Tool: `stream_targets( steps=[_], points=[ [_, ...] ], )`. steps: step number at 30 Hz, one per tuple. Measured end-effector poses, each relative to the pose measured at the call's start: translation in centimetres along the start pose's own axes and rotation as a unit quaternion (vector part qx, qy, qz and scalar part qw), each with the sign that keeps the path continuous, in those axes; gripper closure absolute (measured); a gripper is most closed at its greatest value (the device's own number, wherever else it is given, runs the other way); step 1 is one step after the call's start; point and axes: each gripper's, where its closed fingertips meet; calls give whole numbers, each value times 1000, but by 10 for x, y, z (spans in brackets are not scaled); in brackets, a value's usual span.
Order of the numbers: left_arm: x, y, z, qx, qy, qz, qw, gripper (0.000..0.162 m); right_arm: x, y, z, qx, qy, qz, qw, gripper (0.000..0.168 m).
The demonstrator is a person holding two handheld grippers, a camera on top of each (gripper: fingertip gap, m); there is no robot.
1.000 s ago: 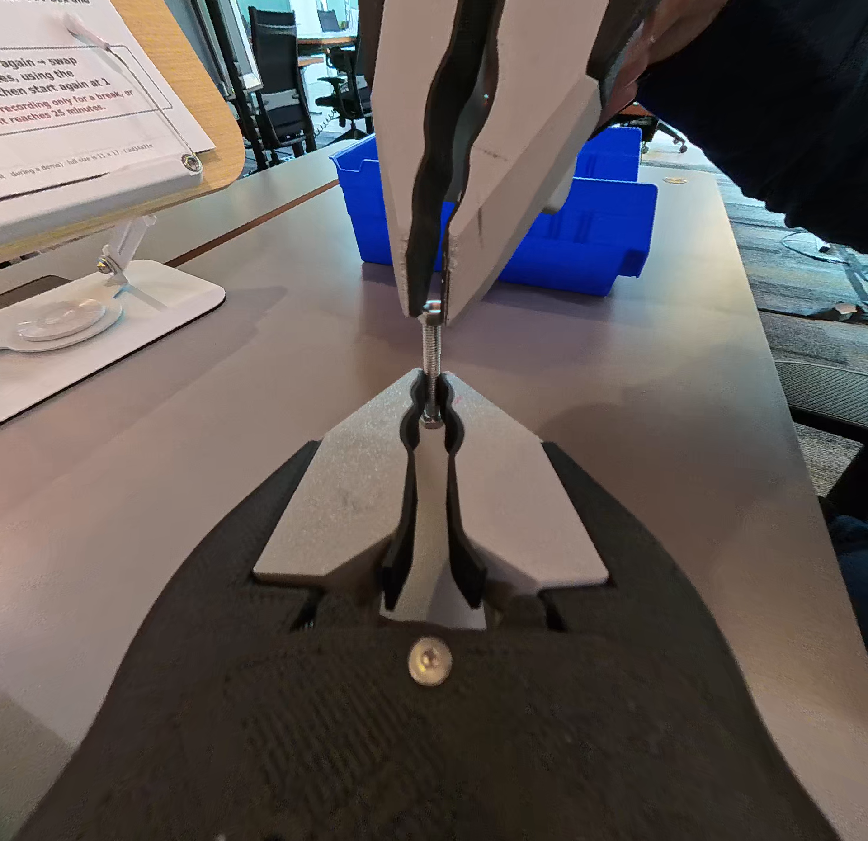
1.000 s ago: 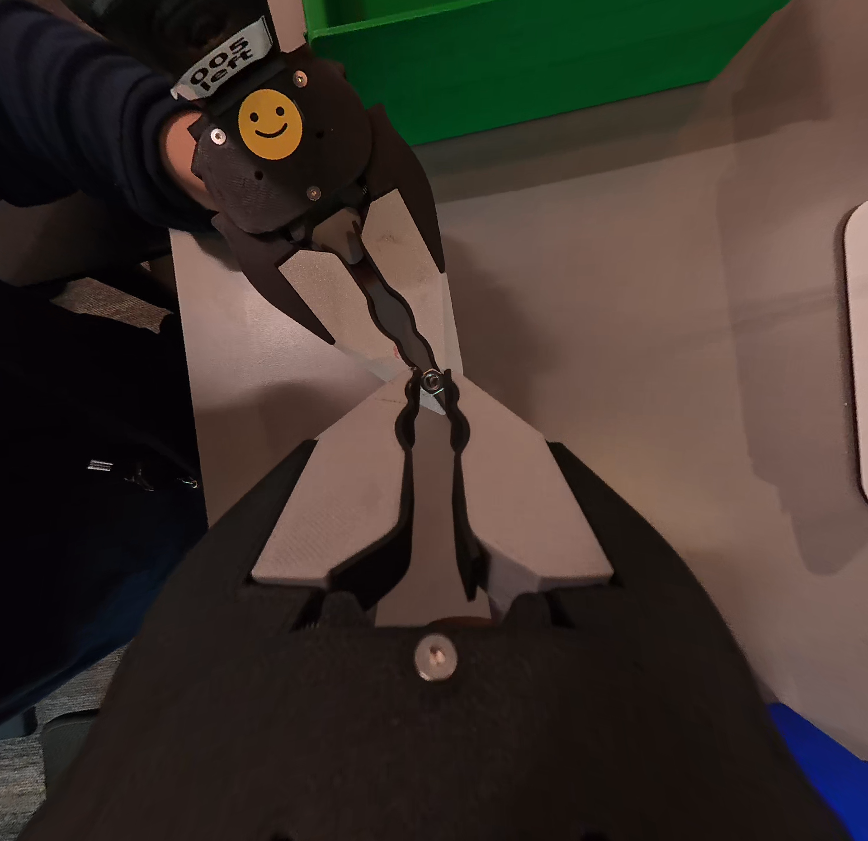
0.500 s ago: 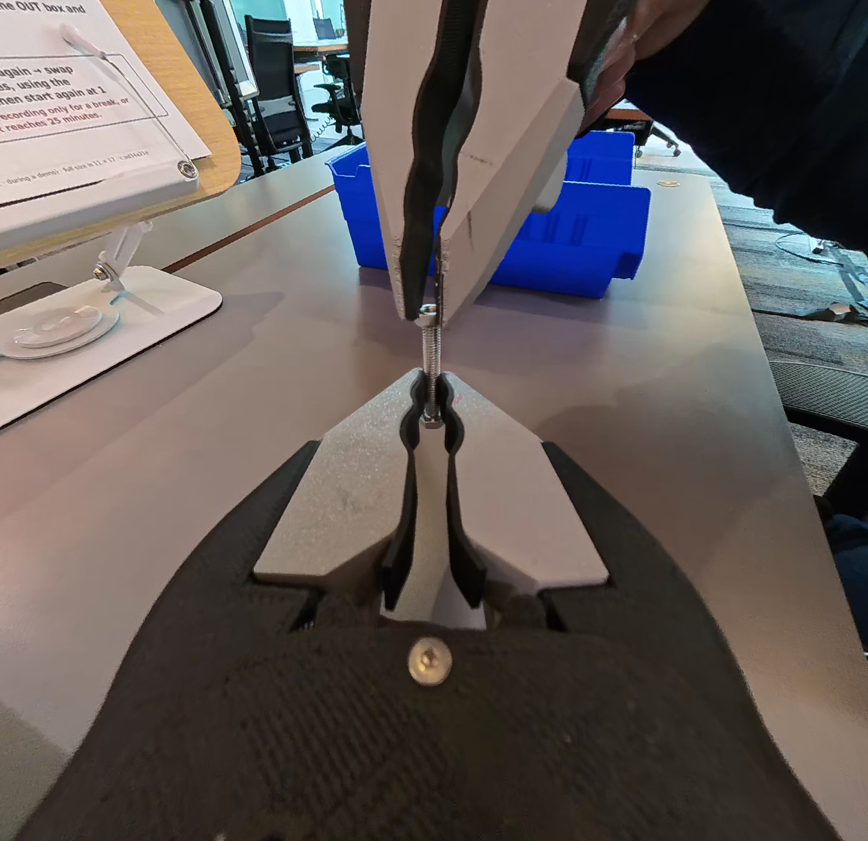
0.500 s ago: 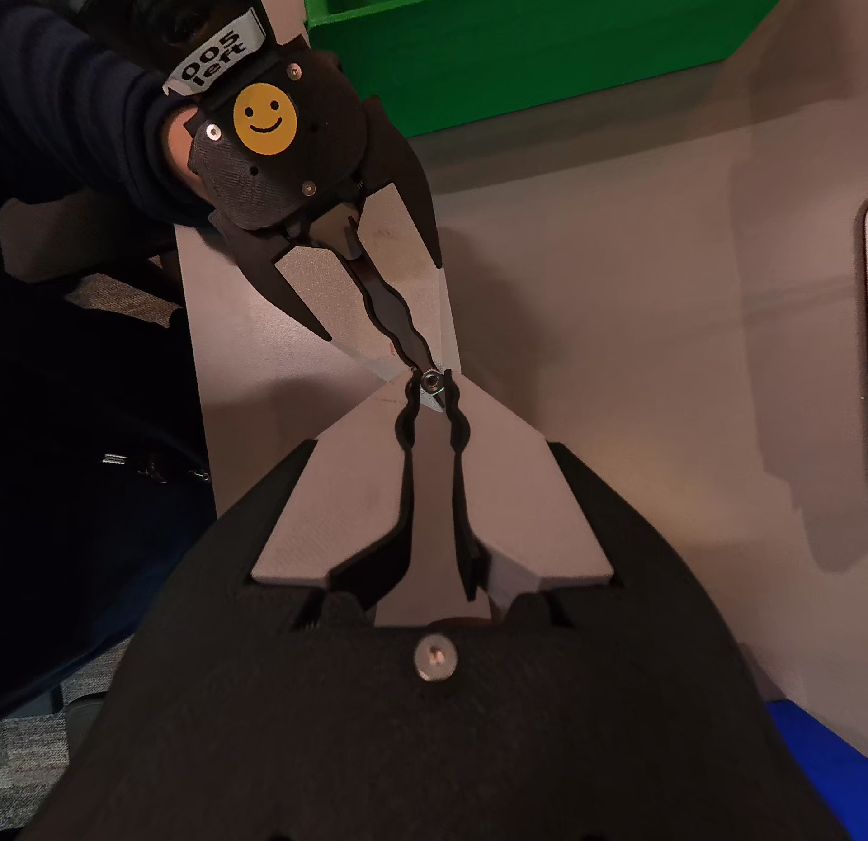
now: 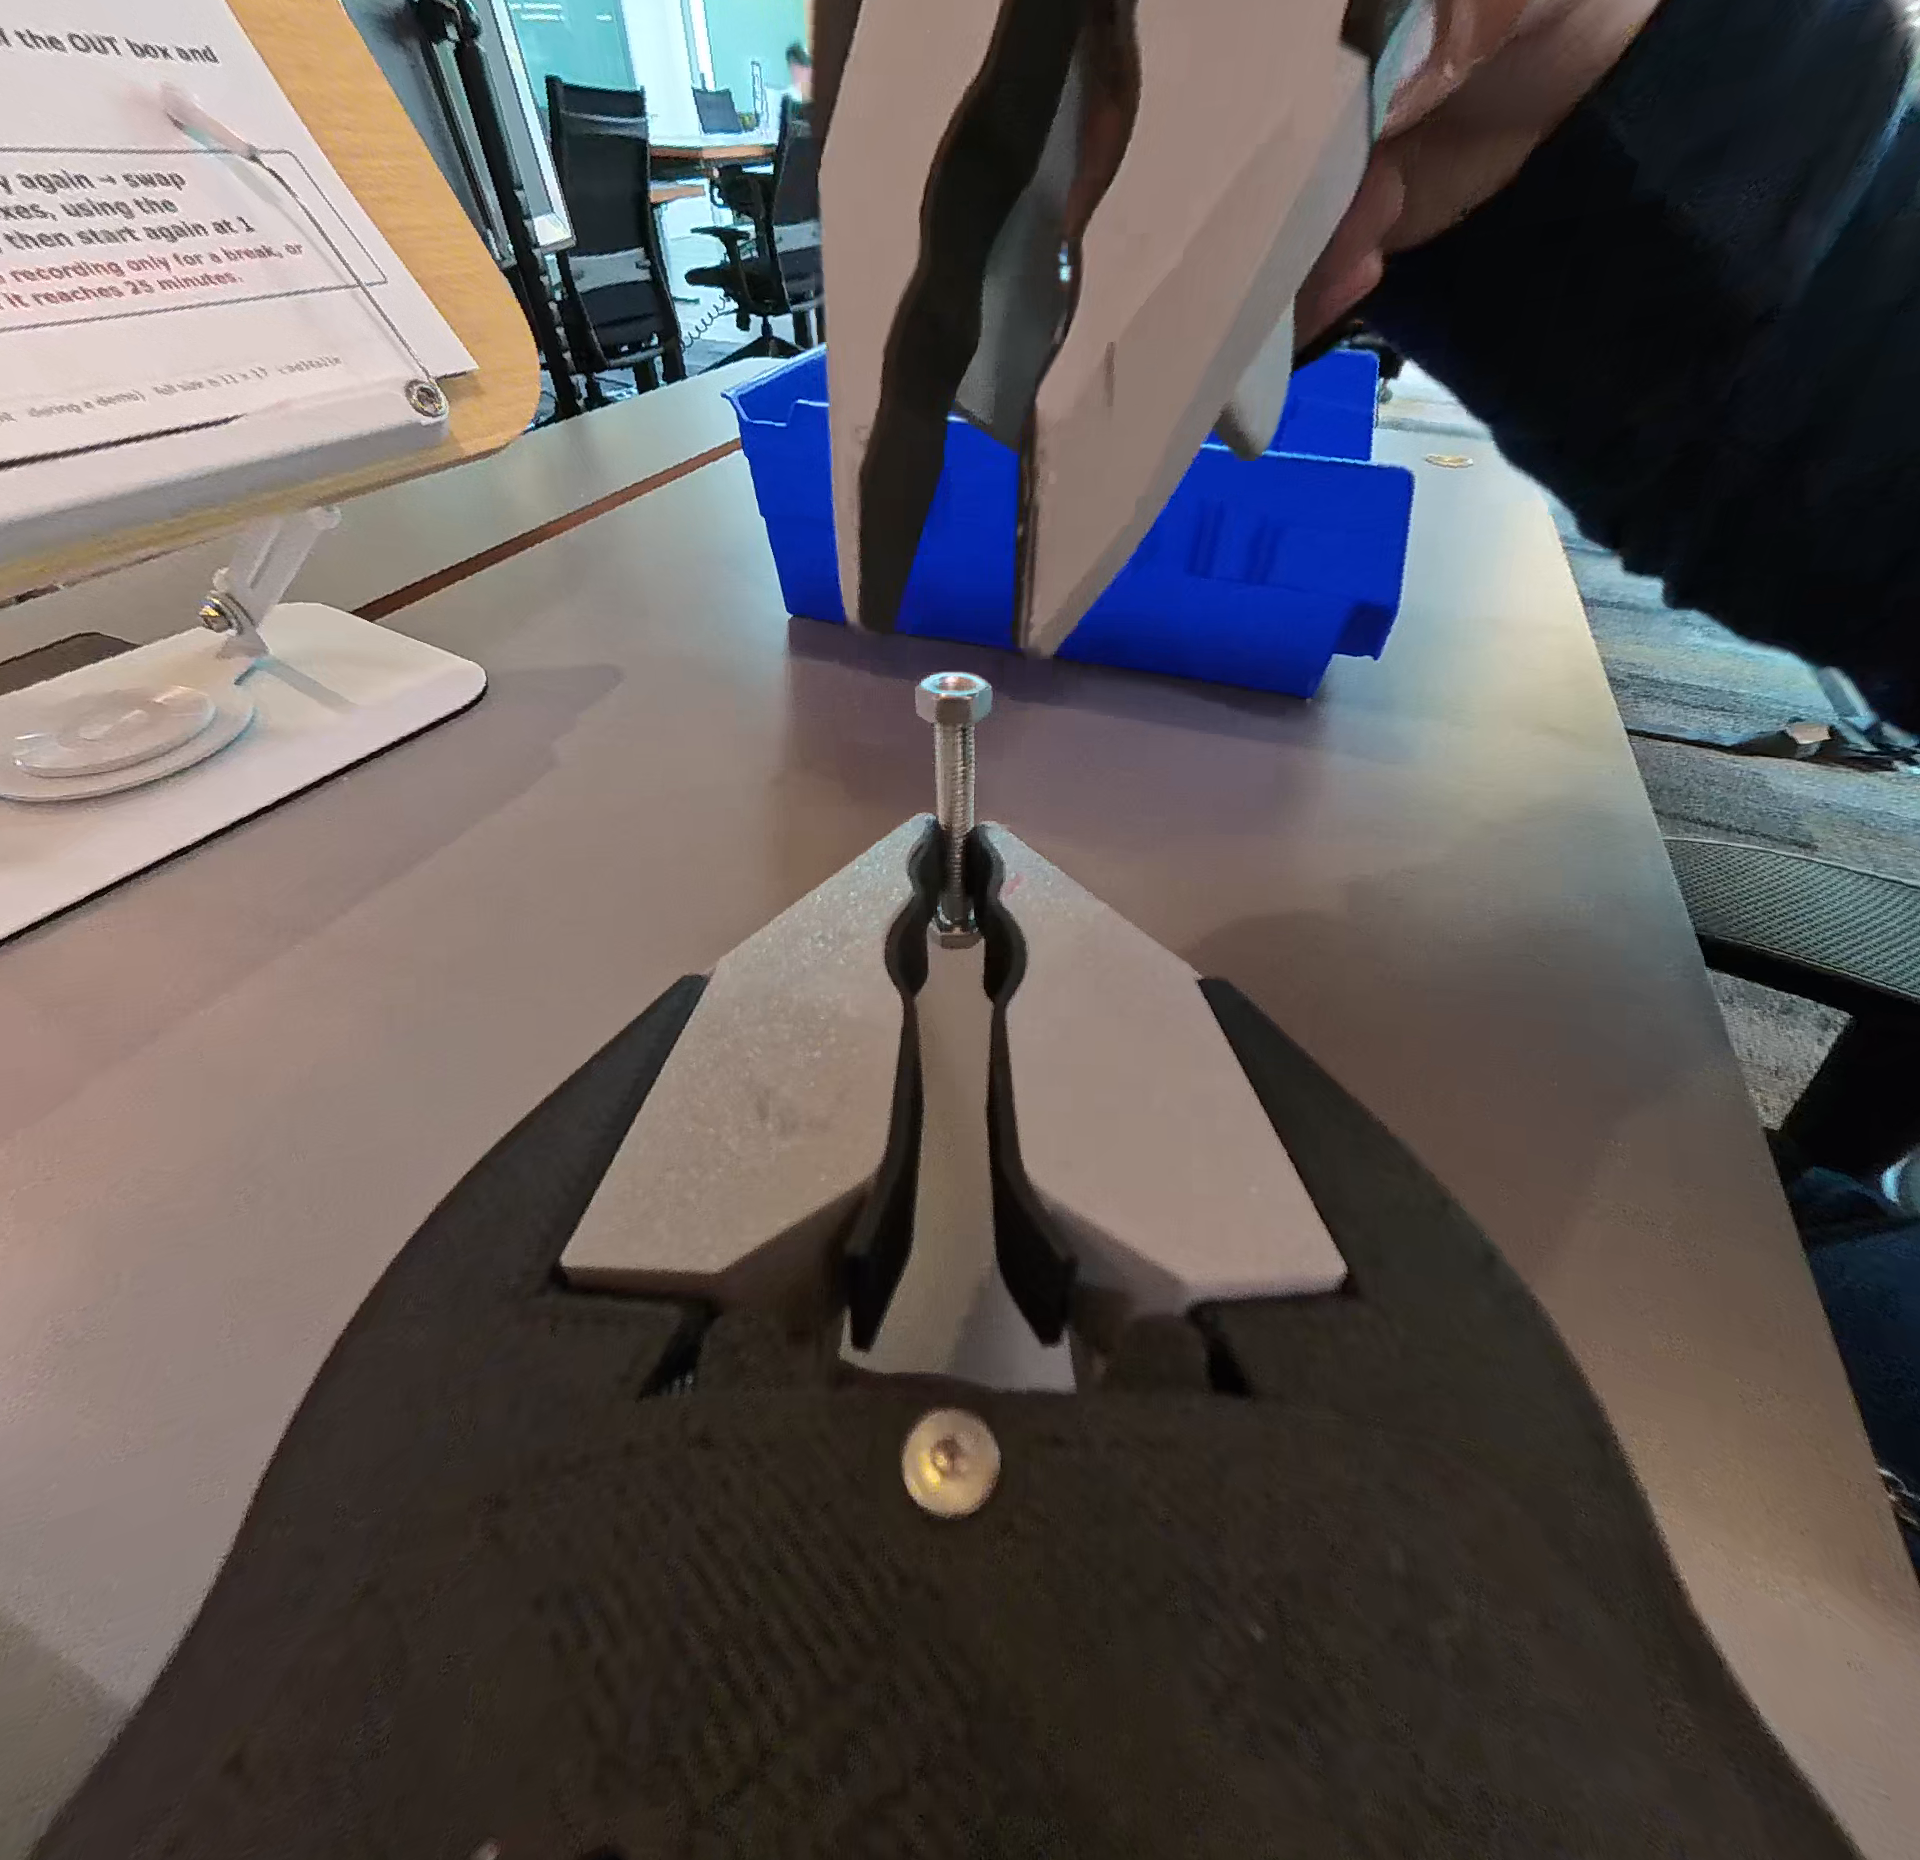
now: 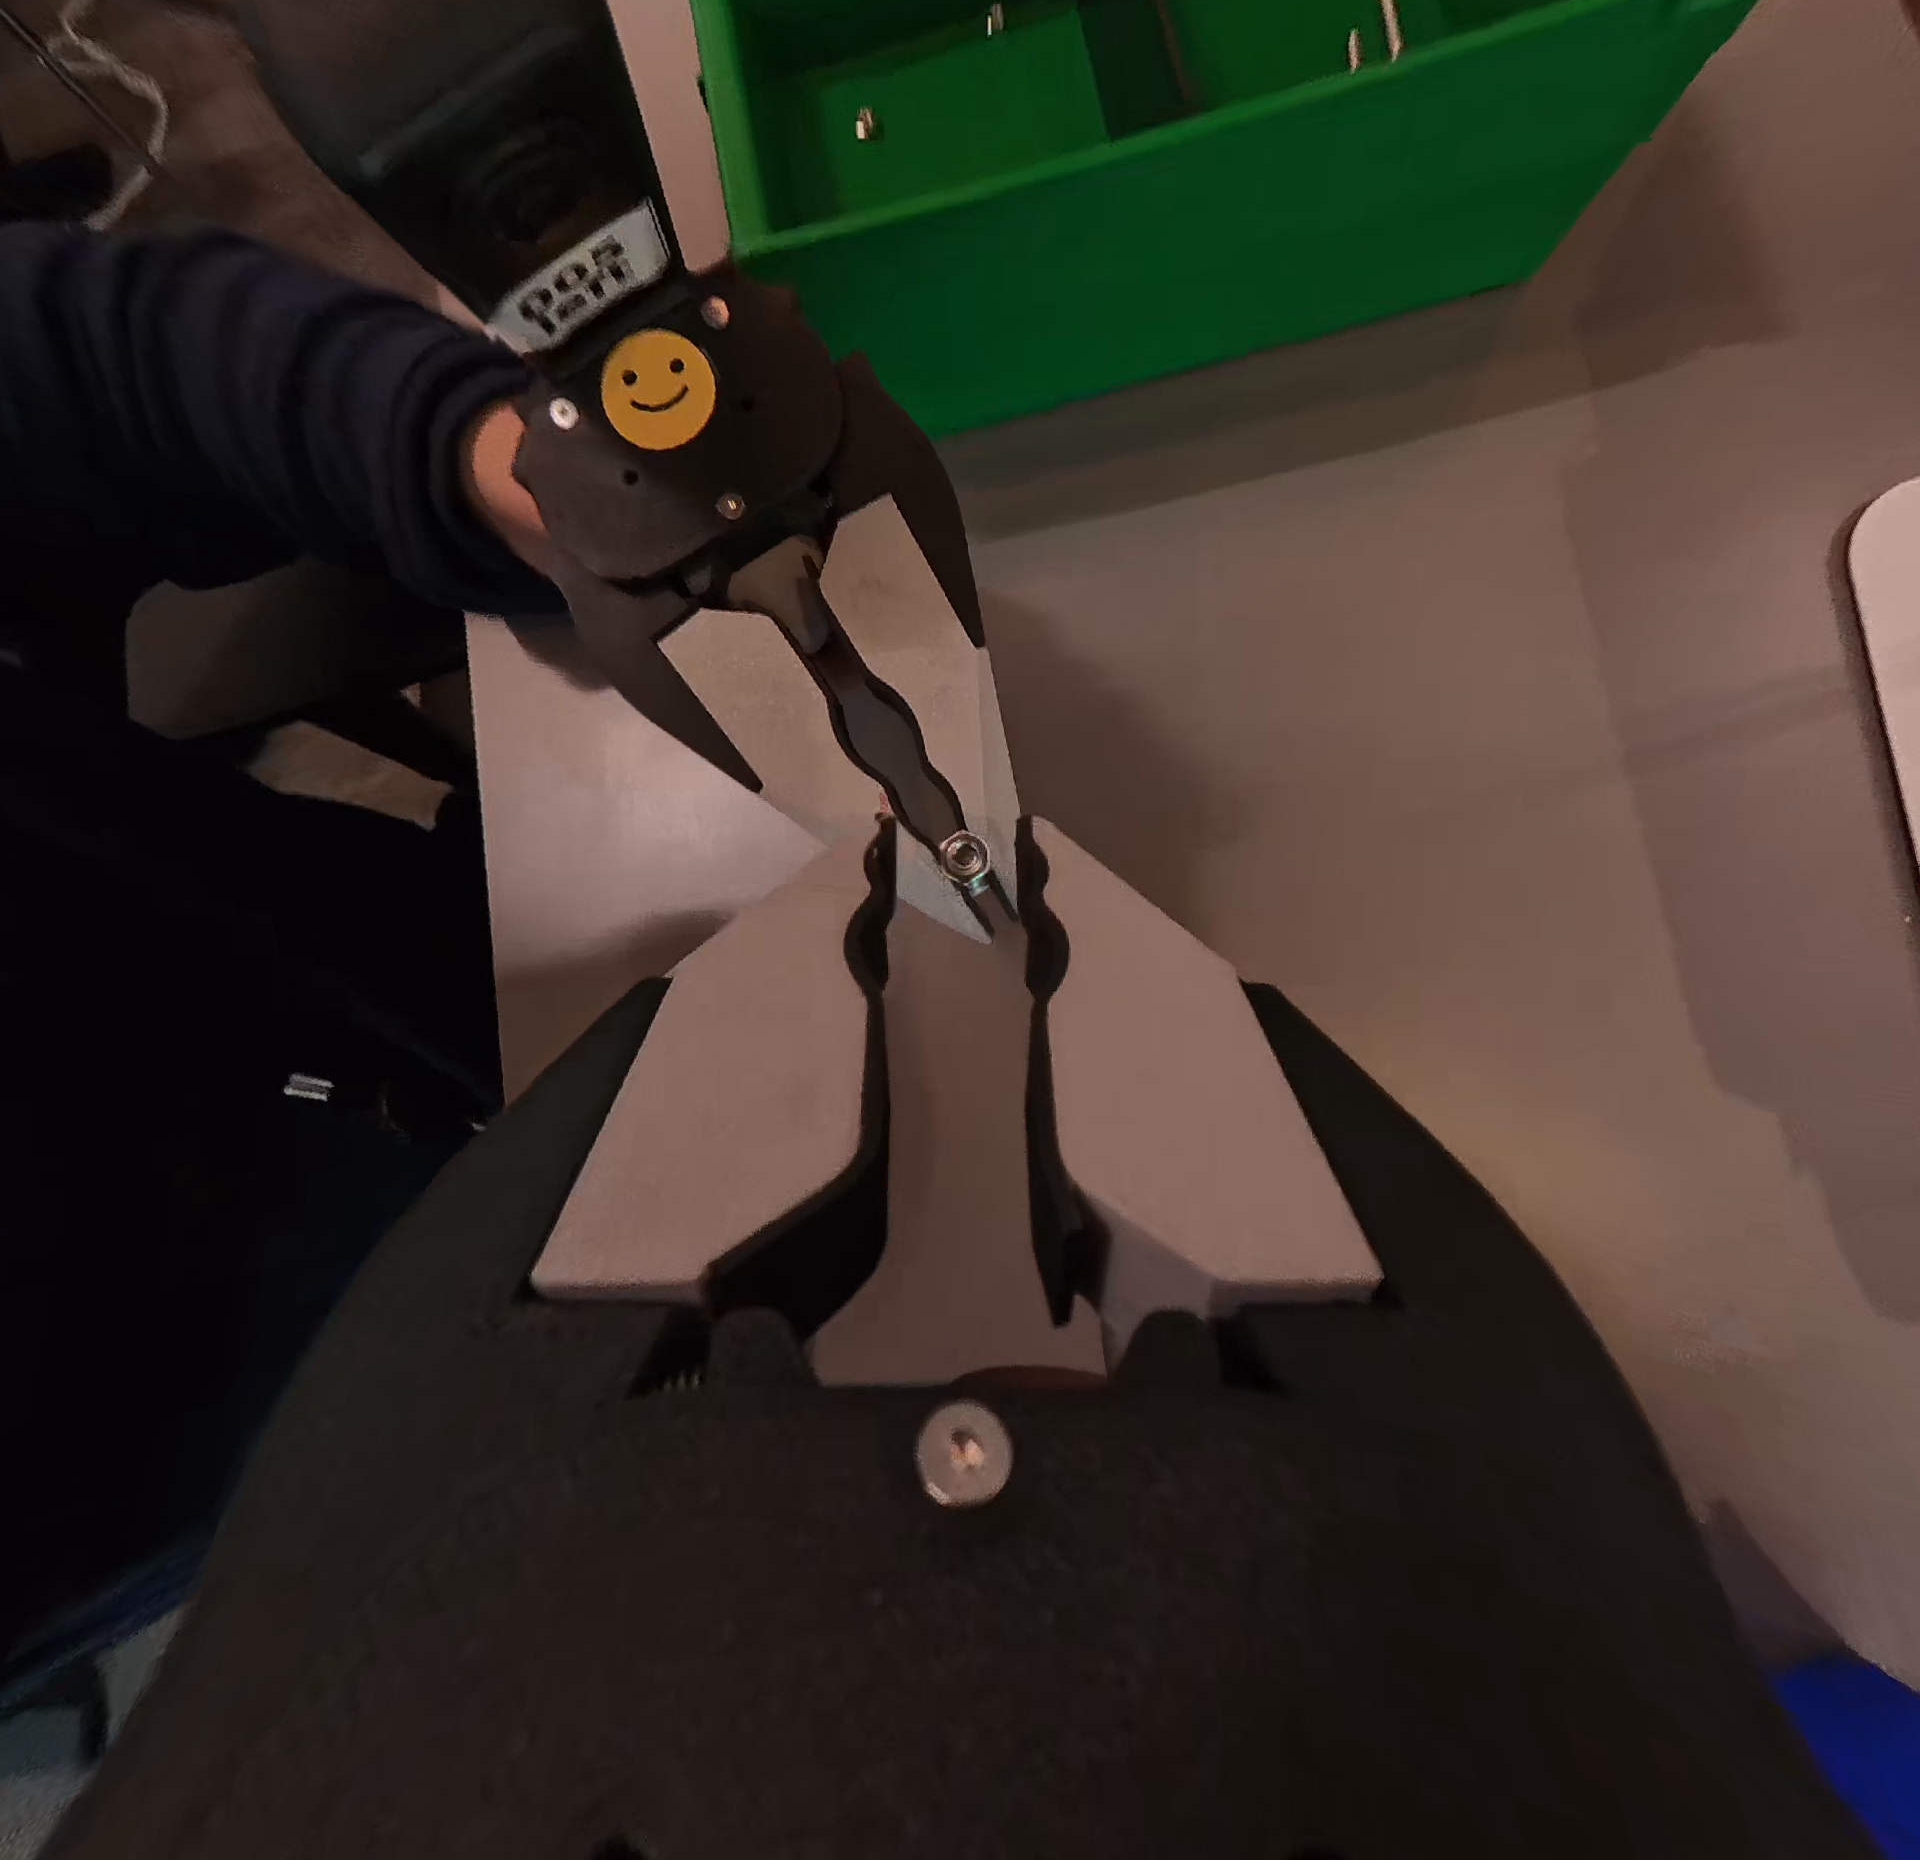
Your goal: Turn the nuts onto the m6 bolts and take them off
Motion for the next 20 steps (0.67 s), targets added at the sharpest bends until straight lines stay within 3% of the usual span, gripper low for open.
stream_targets(
  steps=[1,6,11,20],
  points=[
    [1,0,1,-1,-4,0,1000,159,3,0,3,1,-27,-7,1000,147],
    [11,-3,4,-9,-37,0,999,159,6,5,14,2,-172,-33,985,143],
    [9,-3,1,-15,-39,13,999,159,-4,6,16,-27,-255,-31,966,142],
    [7,1,-3,-1,-53,30,998,159,-14,4,17,-55,-308,-48,948,141]
  ],
)
Point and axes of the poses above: each gripper's, where its closed fingertips meet, z back along the fingers, x out of its top, y = z × x across the jaws, and after that the axes turned 7 degrees about -x, right-handed
